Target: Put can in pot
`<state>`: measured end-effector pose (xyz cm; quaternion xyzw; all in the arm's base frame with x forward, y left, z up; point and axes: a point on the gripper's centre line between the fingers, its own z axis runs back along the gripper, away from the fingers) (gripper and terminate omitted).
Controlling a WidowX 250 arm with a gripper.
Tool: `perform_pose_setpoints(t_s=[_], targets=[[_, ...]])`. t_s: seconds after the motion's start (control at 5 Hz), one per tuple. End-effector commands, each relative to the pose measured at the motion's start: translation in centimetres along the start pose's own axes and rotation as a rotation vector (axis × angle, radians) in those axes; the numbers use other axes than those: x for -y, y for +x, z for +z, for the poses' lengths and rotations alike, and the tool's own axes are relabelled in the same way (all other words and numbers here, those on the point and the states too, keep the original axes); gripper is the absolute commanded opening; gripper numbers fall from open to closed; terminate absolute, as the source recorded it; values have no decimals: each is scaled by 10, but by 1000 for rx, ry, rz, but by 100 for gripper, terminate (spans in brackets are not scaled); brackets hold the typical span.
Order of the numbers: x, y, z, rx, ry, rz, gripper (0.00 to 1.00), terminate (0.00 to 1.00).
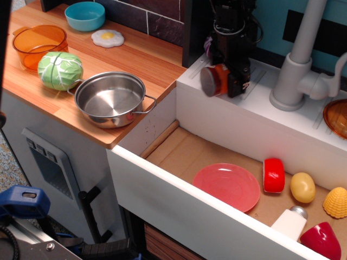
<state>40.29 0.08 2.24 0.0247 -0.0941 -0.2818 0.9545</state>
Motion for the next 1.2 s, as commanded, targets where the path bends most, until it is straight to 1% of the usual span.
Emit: perform_pose_setpoints(t_s=[0.0, 0.2, 0.4, 0.6, 0.8, 1.0], targets=[[-12, -25, 69, 2, 131, 20, 0, 0], [-28, -60, 89, -22, 191, 24, 0, 0], [-35, -89, 91, -33, 214, 24, 0, 0], [-44, -110, 86, -26, 217, 44, 0, 0], [-45, -129, 78, -50, 243, 91, 0, 0], [-44, -137, 75, -71, 237, 127, 0, 0]])
